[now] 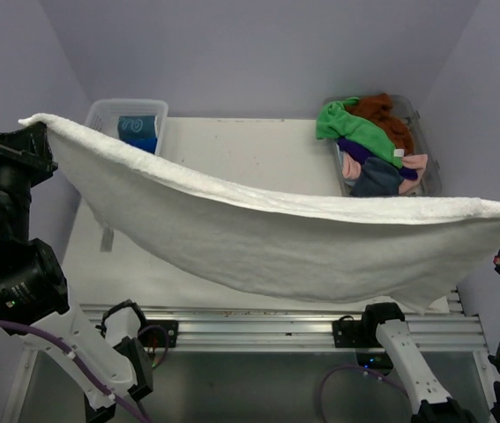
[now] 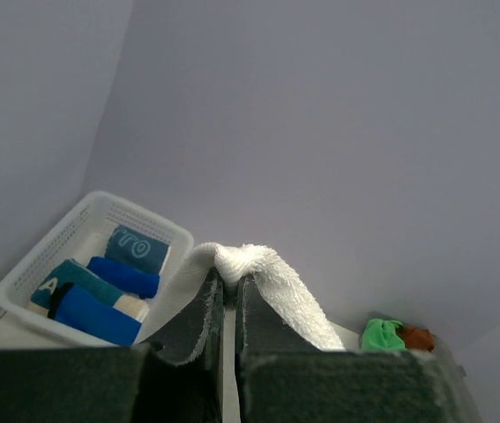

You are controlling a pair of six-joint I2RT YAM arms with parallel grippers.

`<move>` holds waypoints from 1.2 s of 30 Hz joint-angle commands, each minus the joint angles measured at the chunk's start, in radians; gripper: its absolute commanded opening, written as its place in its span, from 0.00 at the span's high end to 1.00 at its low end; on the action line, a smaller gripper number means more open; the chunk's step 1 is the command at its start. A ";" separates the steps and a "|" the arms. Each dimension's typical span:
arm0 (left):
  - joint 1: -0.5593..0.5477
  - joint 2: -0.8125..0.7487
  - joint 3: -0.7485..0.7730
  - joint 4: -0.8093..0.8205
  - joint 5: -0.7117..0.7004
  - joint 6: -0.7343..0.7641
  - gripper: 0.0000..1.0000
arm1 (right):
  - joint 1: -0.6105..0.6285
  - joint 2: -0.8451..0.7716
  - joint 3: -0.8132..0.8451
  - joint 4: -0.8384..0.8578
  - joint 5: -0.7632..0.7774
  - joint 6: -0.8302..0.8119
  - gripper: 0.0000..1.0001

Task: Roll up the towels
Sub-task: Flatten the towel

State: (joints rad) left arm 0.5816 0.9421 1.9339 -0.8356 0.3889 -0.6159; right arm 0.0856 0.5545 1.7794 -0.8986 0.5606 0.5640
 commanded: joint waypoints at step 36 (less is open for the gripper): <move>-0.224 -0.049 -0.154 -0.054 -0.394 0.107 1.00 | 0.085 0.015 -0.202 -0.034 0.029 -0.027 1.00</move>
State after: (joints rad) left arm 0.3618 0.8627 1.8751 -0.9436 0.0013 -0.5449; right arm 0.1684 0.5217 1.6520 -0.9588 0.5842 0.5304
